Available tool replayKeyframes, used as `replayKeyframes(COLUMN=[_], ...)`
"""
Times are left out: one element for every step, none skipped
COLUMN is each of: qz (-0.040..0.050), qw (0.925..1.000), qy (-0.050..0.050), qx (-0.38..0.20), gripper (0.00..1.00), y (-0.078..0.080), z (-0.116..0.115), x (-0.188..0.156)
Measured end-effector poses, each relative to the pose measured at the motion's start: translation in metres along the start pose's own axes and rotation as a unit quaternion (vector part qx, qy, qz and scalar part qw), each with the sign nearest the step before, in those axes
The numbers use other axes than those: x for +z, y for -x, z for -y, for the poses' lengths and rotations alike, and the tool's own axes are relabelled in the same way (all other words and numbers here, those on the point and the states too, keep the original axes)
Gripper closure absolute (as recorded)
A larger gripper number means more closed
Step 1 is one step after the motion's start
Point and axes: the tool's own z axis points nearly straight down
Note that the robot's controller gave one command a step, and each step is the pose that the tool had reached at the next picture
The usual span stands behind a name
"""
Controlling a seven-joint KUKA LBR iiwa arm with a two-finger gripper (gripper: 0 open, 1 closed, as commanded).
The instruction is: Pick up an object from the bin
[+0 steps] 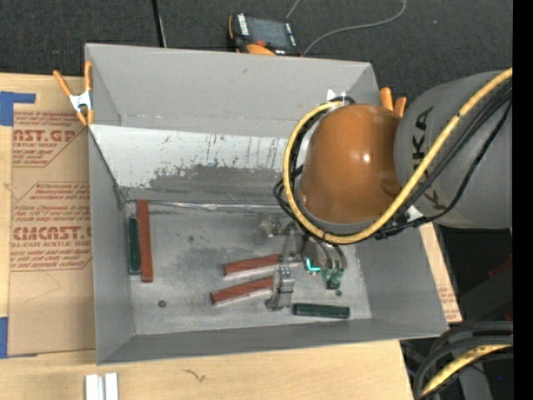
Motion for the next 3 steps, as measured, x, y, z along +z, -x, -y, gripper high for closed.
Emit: replayKeyframes(qz=[0.0029,0.0052,0.0070], qw=[1.0000,1.0000,0.9980], qy=[0.001,0.001,0.000], qx=[0.006,0.007,-0.063], gripper=[0.00,1.00,1.00], y=[0.006,0.008,0.010], z=[-0.012,-0.012,-0.014], x=[0.135,0.129,-0.005])
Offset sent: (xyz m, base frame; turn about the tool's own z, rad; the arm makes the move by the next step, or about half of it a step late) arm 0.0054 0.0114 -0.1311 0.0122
